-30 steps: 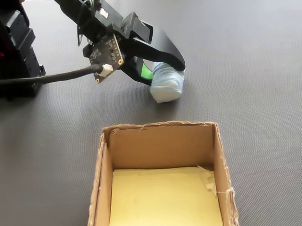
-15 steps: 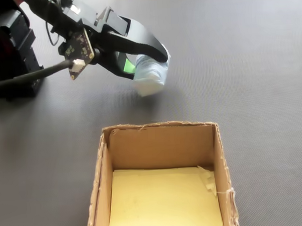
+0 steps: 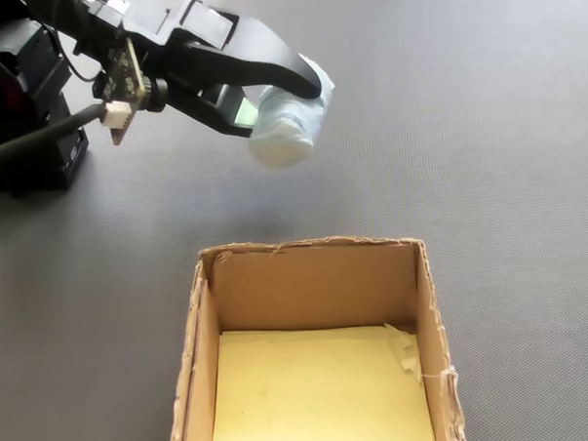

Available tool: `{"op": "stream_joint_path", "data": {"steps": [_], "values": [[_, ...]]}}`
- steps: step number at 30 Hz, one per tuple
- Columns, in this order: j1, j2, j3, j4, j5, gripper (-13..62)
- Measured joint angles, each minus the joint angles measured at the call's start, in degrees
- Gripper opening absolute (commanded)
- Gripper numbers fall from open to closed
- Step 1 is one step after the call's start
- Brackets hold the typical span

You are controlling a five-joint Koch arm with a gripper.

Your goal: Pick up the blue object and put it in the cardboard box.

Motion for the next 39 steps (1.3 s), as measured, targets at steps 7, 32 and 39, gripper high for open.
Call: {"op": "stream_joint_path", "data": {"steps": [7, 32, 39], "values": [[9.93, -9.76, -18.28, 0.0, -2.11, 9.8], [36.21, -30.15, -35.16, 0.09, -4.48, 13.3], [36.91, -30.06, -35.16, 5.98, -4.48, 29.1]]}}
